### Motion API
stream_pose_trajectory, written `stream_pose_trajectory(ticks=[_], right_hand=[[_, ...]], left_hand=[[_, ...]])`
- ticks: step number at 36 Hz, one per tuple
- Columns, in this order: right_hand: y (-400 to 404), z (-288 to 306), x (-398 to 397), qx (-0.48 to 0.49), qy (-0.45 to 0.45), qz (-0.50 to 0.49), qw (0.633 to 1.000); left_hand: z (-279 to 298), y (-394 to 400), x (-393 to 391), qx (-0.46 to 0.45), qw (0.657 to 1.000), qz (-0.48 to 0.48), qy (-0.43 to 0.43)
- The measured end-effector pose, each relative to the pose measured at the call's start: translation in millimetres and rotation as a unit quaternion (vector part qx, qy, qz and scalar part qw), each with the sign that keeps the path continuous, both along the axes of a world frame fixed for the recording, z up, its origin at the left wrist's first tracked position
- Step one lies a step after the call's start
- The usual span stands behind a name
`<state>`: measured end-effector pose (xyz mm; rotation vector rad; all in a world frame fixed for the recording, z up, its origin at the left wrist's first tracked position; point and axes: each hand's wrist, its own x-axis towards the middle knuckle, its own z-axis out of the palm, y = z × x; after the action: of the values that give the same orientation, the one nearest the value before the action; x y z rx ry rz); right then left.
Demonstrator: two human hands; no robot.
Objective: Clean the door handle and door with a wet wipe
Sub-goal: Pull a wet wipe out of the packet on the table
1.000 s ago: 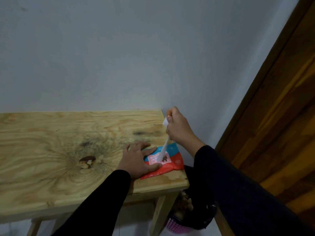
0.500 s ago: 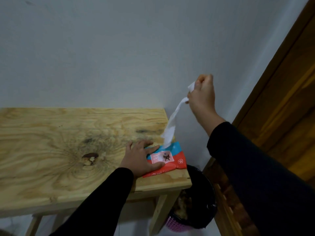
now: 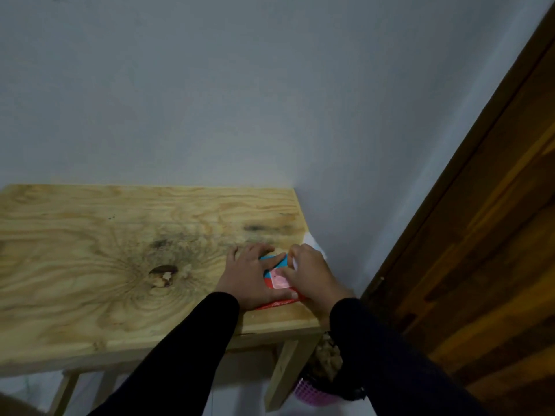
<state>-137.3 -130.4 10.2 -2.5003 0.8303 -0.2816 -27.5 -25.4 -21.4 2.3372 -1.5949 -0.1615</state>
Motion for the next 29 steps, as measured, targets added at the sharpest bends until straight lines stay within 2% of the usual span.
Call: stream_pose_trajectory(ticks=[10, 16, 22, 29], right_hand=[[1, 9, -1, -0.014, 0.052, 0.072, 0.996], [-10, 22, -9, -0.020, 0.092, 0.070, 0.993], [-23, 42, -23, -0.033, 0.049, 0.022, 0.998], [-39, 80, -50, -0.064, 0.016, -0.007, 0.998]], left_hand=[[1, 0, 1, 0.006, 1.000, 0.000, -0.001], [-3, -1, 3, 0.003, 1.000, 0.004, -0.008], [0, 1, 0, -0.010, 1.000, 0.000, 0.019], [5, -3, 3, -0.098, 0.990, 0.035, 0.092]])
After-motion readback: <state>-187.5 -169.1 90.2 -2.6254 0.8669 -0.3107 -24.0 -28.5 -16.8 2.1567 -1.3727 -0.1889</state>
